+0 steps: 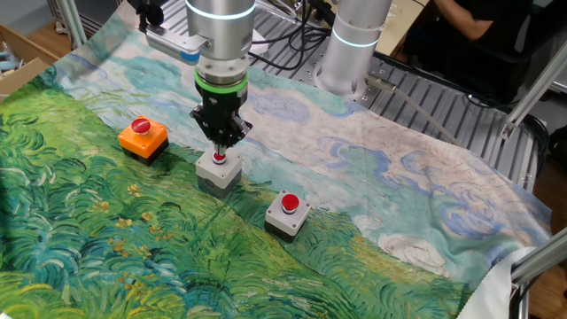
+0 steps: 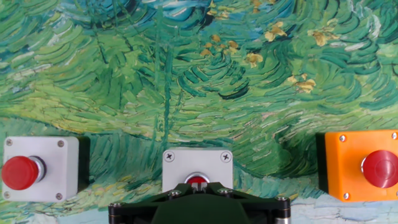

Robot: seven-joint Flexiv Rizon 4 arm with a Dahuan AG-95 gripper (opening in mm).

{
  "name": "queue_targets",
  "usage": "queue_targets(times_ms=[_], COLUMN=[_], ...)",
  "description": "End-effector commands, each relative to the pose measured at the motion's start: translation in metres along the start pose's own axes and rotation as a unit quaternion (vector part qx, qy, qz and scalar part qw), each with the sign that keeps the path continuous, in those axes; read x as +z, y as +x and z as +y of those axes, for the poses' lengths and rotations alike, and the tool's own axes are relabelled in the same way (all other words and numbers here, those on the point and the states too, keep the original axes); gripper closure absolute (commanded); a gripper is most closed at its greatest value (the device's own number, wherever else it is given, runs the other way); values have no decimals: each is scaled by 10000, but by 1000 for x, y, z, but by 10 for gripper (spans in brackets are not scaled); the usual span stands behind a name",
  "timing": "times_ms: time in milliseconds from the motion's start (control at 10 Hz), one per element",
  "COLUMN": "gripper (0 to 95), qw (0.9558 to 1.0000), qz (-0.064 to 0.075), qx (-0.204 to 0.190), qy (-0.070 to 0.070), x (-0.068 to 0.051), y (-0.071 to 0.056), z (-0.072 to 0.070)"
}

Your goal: Press three buttons from left to right in sequence

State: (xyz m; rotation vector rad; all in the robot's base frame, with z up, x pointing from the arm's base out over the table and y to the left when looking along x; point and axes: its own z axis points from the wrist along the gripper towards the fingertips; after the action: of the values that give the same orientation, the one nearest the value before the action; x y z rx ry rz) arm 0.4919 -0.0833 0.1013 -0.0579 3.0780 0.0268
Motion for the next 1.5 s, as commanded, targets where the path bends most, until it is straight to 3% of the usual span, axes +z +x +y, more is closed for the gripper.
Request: queue_targets(times_ms=[100, 800, 1000, 1500], gripper=[950, 950, 950, 950], qw=[10000, 10000, 10000, 10000], qz=[0, -8, -22, -19], qx=[3, 6, 25, 51], qy=[15, 27, 42, 42], x=[2, 9, 16, 15], y=[-2, -4, -4, -5], z=[0, 0, 1, 1])
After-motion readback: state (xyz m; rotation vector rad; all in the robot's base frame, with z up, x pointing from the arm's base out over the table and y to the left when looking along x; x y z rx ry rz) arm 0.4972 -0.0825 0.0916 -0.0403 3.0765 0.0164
